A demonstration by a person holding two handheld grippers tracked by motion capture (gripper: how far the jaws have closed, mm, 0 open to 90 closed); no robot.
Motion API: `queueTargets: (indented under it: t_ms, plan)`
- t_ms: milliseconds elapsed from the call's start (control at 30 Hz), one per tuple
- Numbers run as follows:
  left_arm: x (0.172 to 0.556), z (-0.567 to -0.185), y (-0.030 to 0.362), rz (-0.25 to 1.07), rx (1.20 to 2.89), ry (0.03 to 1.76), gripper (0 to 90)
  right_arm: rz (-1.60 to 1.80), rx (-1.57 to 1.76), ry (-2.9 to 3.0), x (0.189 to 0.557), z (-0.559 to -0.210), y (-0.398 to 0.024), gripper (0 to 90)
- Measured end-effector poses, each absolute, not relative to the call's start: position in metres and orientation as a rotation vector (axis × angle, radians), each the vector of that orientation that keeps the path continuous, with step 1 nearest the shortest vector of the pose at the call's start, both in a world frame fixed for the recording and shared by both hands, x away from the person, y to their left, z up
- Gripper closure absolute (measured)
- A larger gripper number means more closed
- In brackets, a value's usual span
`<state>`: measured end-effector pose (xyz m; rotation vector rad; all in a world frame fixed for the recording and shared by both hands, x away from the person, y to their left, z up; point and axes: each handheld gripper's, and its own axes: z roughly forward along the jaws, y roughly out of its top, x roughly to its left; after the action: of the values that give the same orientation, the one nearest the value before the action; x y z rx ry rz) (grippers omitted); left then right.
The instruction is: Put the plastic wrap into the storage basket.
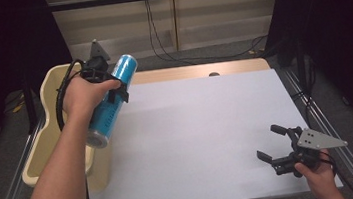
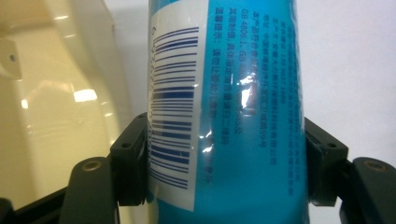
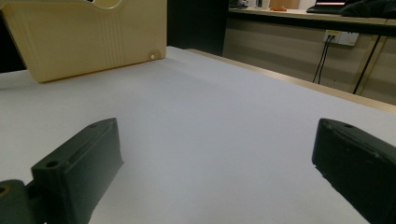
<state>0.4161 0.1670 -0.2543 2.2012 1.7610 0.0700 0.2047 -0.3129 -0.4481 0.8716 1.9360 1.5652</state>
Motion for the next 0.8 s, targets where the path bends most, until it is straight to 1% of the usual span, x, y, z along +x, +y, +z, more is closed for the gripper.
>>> queueTargets:
  t_ms: [533, 800]
  plan:
    - [0.395, -0.235, 0.208, 0.091, 2.159, 1.821, 32.2, 1.565, 0.870, 1.937, 0.205, -0.448, -0.312, 0.7]
    - [0.384, -0.233, 0.225, 0.110, 2.127, 1.837, 32.2, 1.563, 0.874, 1.939, 0.205, -0.448, -0.311, 0.6]
